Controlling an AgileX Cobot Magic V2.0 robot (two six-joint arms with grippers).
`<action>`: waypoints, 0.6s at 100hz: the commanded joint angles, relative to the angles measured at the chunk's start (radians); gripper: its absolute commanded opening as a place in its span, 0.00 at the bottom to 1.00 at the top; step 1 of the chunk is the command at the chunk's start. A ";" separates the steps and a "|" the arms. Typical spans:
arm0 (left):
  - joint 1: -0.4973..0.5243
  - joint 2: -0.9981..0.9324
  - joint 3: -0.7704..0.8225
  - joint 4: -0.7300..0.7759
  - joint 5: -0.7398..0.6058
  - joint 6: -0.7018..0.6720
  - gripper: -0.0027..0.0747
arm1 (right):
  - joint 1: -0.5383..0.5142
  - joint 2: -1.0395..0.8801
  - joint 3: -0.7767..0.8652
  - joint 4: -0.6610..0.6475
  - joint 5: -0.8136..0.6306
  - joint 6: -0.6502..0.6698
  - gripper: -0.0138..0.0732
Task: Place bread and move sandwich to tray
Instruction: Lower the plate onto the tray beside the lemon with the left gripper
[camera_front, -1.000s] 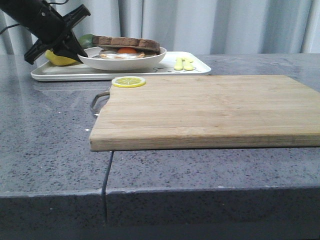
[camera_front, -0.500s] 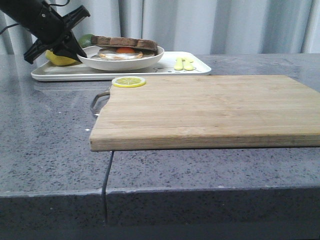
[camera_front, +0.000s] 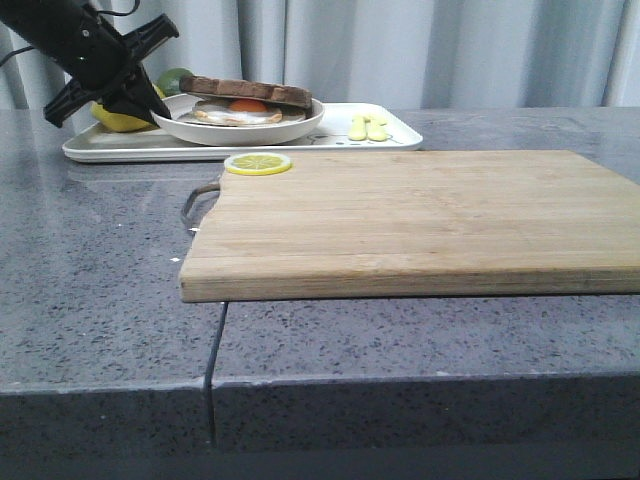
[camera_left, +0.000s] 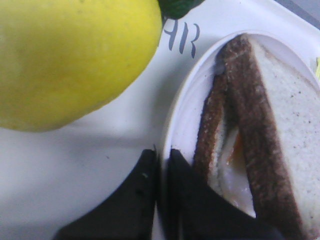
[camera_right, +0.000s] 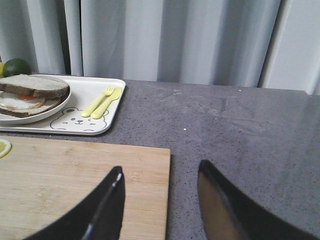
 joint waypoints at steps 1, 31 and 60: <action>-0.006 -0.055 -0.042 -0.057 -0.053 -0.011 0.01 | -0.008 0.003 -0.025 -0.007 -0.077 -0.001 0.57; -0.007 -0.025 -0.042 -0.057 -0.041 -0.013 0.01 | -0.008 0.003 -0.025 -0.007 -0.077 -0.001 0.57; -0.007 -0.025 -0.042 -0.073 -0.045 -0.013 0.01 | -0.008 0.003 -0.025 -0.007 -0.077 -0.001 0.57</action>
